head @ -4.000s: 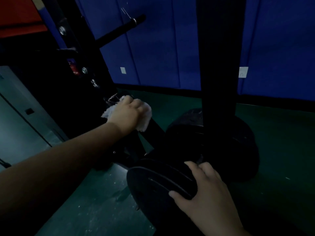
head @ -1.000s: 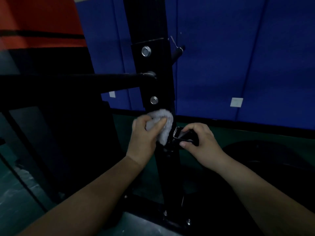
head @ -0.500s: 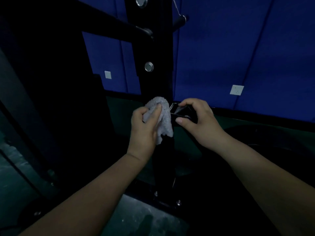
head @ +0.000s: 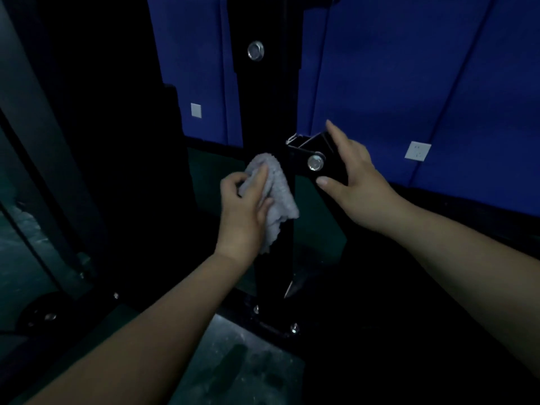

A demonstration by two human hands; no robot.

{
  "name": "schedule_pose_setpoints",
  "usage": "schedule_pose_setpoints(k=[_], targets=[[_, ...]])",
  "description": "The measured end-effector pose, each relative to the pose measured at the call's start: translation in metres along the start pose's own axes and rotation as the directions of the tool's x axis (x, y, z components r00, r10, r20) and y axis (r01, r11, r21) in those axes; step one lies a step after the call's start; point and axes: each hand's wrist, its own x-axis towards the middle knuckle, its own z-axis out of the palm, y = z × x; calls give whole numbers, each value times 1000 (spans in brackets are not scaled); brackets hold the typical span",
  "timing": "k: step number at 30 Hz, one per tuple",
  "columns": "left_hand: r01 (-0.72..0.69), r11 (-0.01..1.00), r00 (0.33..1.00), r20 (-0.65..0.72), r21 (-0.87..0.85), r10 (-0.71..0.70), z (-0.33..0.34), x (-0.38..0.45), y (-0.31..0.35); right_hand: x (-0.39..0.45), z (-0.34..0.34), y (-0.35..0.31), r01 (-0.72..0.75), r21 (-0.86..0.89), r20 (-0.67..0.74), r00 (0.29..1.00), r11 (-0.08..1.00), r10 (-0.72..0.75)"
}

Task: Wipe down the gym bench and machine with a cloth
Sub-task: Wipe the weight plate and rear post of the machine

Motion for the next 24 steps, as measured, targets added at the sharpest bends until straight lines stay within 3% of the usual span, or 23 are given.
schedule_pose_setpoints(k=[2,5,8,11,12,13,14,15,16,19,21,22,24], targets=[[81,994,996,31,-69,-79,5,0,-18,-7,-2,3,-8,-7,35,999,1000,8],[231,963,960,128,139,-248,-24,-22,-67,-15,-6,8,-11,0,81,997,1000,11],[389,866,871,181,316,-457,-62,-63,-105,-16,-9,10,-12,21,107,994,1000,10],[469,869,857,156,157,-491,-67,-94,-119,-16,-9,12,-3,49,95,995,999,-2],[394,902,891,167,178,-422,-61,-99,-120,-15,-9,14,4,56,92,996,998,-9],[215,917,941,180,335,-286,-54,-100,-121,-14,-10,15,8,62,91,996,998,-14],[-15,867,971,215,498,-106,-46,-96,-128,-13,-10,16,12,67,94,995,998,-18],[-196,785,958,287,588,24,-37,-93,-136,-11,-10,17,13,71,98,995,997,-20],[-324,699,916,395,638,64,-27,-90,-145,-11,-10,18,15,75,100,995,997,-22],[-373,490,890,453,788,-51,-4,-88,-160,-11,-11,19,23,94,94,995,995,-32],[-393,406,863,483,825,-147,1,-96,-160,-11,-10,19,29,103,95,995,994,-38],[-392,385,865,478,835,-155,-2,-102,-167,-11,-10,19,32,107,95,995,994,-43],[-289,434,882,413,854,-226,-6,-109,-174,-10,-11,21,37,115,98,994,993,-49]])
